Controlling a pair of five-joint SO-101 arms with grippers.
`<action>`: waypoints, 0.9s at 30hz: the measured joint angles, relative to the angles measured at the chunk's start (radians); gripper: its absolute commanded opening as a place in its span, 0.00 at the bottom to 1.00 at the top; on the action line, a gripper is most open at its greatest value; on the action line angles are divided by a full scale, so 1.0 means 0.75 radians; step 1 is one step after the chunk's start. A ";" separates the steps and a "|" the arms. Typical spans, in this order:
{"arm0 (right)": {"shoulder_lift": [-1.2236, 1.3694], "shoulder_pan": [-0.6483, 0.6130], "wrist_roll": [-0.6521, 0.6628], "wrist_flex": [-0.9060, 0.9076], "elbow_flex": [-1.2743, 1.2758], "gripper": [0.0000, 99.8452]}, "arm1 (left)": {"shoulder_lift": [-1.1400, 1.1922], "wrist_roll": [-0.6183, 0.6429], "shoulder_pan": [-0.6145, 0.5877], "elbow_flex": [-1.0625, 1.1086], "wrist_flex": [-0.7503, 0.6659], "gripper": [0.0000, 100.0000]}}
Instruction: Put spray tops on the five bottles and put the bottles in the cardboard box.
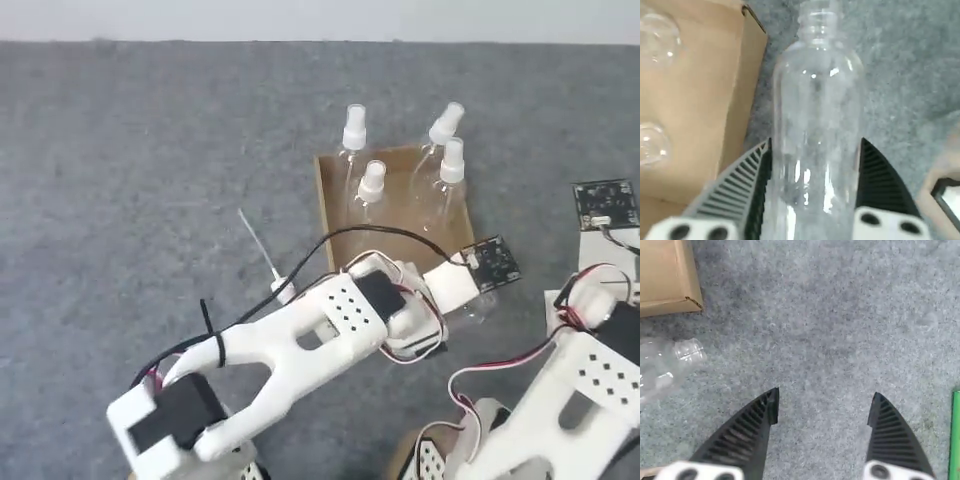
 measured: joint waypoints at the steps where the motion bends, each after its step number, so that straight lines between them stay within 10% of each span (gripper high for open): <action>1: 0.000 0.000 0.000 0.000 0.000 0.24 | -0.012 0.000 0.000 -0.010 0.023 0.26; 16: 0.000 0.000 -0.006 0.006 0.000 0.24 | -0.059 -0.031 -0.023 -0.027 0.121 0.26; 27: 0.000 -0.409 -0.381 0.194 0.000 0.24 | -0.430 -0.029 -0.471 -0.280 0.567 0.26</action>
